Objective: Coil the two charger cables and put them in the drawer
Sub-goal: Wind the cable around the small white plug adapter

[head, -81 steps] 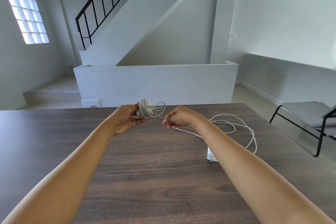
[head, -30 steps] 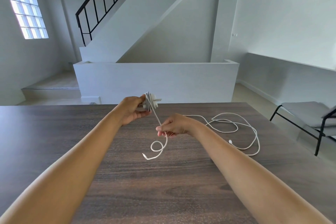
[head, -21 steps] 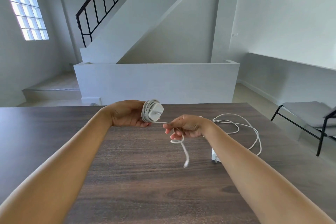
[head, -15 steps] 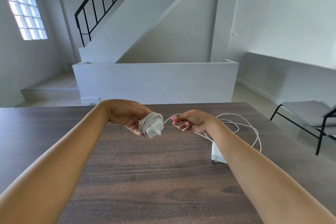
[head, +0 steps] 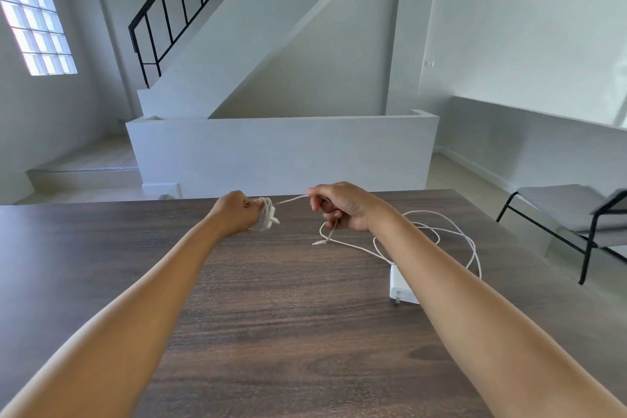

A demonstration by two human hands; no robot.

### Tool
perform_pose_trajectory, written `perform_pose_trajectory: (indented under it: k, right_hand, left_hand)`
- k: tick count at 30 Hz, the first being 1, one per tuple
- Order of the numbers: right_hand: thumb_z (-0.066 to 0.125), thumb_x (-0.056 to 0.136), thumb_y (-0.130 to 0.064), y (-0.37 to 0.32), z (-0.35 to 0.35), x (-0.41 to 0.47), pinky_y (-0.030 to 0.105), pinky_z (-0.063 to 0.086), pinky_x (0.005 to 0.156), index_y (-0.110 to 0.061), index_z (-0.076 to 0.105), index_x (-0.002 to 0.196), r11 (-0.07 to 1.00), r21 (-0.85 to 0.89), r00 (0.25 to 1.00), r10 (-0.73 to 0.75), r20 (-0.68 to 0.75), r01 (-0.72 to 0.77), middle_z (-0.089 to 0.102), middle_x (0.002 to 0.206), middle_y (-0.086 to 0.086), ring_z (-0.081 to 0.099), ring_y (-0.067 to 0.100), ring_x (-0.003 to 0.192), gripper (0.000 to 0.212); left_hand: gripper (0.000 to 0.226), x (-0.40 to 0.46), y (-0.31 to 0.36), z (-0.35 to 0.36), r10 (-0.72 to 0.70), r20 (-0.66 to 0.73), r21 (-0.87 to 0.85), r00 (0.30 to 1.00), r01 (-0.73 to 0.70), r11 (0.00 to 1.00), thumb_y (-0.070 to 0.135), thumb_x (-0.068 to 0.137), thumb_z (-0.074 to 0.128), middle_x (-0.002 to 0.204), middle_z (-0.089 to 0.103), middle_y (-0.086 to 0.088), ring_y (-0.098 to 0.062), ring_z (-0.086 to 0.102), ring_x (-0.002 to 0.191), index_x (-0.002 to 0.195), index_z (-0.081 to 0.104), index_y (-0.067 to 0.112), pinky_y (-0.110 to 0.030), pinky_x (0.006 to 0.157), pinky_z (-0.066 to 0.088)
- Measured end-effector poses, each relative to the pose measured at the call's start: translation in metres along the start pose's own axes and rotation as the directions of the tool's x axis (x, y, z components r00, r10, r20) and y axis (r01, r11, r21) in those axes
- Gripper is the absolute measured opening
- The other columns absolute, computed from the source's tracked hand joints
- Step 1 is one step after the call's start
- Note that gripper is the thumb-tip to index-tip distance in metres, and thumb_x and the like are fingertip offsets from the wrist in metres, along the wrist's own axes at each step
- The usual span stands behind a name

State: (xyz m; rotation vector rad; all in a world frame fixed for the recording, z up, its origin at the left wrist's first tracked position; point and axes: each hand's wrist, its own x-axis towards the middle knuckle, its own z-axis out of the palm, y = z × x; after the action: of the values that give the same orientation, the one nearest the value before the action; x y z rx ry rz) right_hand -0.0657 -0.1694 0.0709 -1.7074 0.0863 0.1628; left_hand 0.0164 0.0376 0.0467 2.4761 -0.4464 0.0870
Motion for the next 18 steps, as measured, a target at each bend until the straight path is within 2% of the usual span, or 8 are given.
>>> perform_pose_trajectory:
  k: [4, 7, 9, 11, 13, 15, 17, 18]
  right_hand:
    - [0.046, 0.099, -0.028, 0.000, 0.019, -0.007, 0.026, 0.037, 0.057, -0.011, 0.058, 0.070, 0.995, -0.097, 0.990, -0.026, 0.140, 0.040, 0.029, 0.045, -0.008, 0.028, 0.007, 0.041, 0.035]
    - [0.044, 0.100, -0.031, -0.003, 0.034, -0.009, 0.026, 0.036, 0.058, -0.010, 0.060, 0.076, 0.989, -0.114, 0.974, -0.063, 0.219, 0.090, 0.029, 0.050, -0.007, 0.029, 0.008, 0.046, 0.035]
    - [0.041, 0.101, -0.032, -0.004, 0.041, -0.010, 0.026, 0.037, 0.060, -0.010, 0.060, 0.081, 0.988, -0.108, 0.959, -0.074, 0.275, 0.107, 0.028, 0.054, -0.006, 0.029, 0.009, 0.049, 0.035]
    - [0.038, 0.103, -0.034, -0.001, 0.045, -0.011, 0.025, 0.038, 0.061, -0.012, 0.061, 0.088, 0.990, -0.106, 0.939, -0.050, 0.340, 0.091, 0.027, 0.058, -0.004, 0.029, 0.010, 0.052, 0.035]
    - [0.034, 0.103, -0.036, 0.003, 0.047, -0.011, 0.024, 0.038, 0.061, -0.013, 0.060, 0.094, 0.988, -0.139, 0.921, -0.006, 0.389, 0.065, 0.026, 0.061, -0.003, 0.029, 0.010, 0.054, 0.036]
    - [0.033, 0.103, -0.039, 0.007, 0.049, -0.009, 0.023, 0.037, 0.060, -0.016, 0.061, 0.098, 0.976, -0.211, 0.912, 0.039, 0.409, 0.053, 0.027, 0.062, -0.002, 0.029, 0.010, 0.054, 0.037]
    - [0.033, 0.102, -0.042, 0.012, 0.050, -0.007, 0.023, 0.036, 0.059, -0.017, 0.060, 0.103, 0.965, -0.258, 0.908, 0.074, 0.413, 0.039, 0.029, 0.062, -0.003, 0.029, 0.010, 0.054, 0.037]
    - [0.033, 0.102, -0.043, 0.014, 0.049, -0.006, 0.024, 0.036, 0.060, -0.018, 0.059, 0.107, 0.961, -0.276, 0.905, 0.089, 0.415, 0.032, 0.031, 0.062, -0.003, 0.031, 0.010, 0.054, 0.037]
  left_hand:
    - [0.035, 0.000, 0.003, 0.002, -0.016, -0.183, 0.004, 0.983, 0.017, 1.000, 0.025, 0.091, 0.044, 0.059, 0.048, -0.017, -0.025, 0.041, 0.056, 0.062, 0.041, 0.006, -0.027, 0.048, 0.029]
    - [0.031, -0.004, 0.010, 0.006, -0.019, -0.242, 0.045, 0.970, 0.031, 0.998, 0.026, 0.095, 0.044, 0.102, 0.056, -0.024, -0.037, 0.057, 0.087, 0.100, 0.049, -0.005, -0.037, 0.069, 0.045]
    - [0.039, -0.007, 0.012, 0.006, 0.002, -0.310, 0.054, 0.951, 0.016, 0.998, 0.027, 0.096, 0.045, 0.116, 0.053, -0.023, -0.041, 0.057, 0.100, 0.116, 0.045, -0.006, -0.044, 0.080, 0.047]
    - [0.036, -0.010, 0.017, 0.002, 0.007, -0.381, -0.009, 0.925, -0.011, 1.000, 0.027, 0.096, 0.046, 0.113, 0.053, -0.017, -0.036, 0.056, 0.097, 0.113, 0.046, -0.004, -0.042, 0.078, 0.047]
    - [0.026, -0.009, 0.021, -0.001, -0.068, -0.396, -0.166, 0.916, 0.001, 0.986, 0.029, 0.095, 0.047, 0.089, 0.053, -0.008, -0.027, 0.052, 0.080, 0.093, 0.051, 0.003, -0.033, 0.064, 0.043]
    - [0.033, -0.005, 0.027, -0.007, -0.252, -0.276, -0.500, 0.928, 0.086, 0.862, 0.032, 0.093, 0.051, 0.067, 0.054, -0.005, -0.024, 0.054, 0.066, 0.068, 0.050, 0.010, -0.029, 0.056, 0.046]
    - [0.028, -0.004, 0.035, -0.010, -0.357, -0.021, -0.837, 0.934, 0.179, 0.517, 0.029, 0.092, 0.060, 0.075, 0.065, -0.010, -0.022, 0.065, 0.072, 0.074, 0.059, 0.007, -0.035, 0.068, 0.057]
    - [0.023, -0.006, 0.038, -0.012, -0.344, 0.081, -0.906, 0.936, 0.213, 0.366, 0.025, 0.092, 0.061, 0.082, 0.066, -0.013, -0.022, 0.066, 0.075, 0.083, 0.061, 0.003, -0.036, 0.069, 0.059]
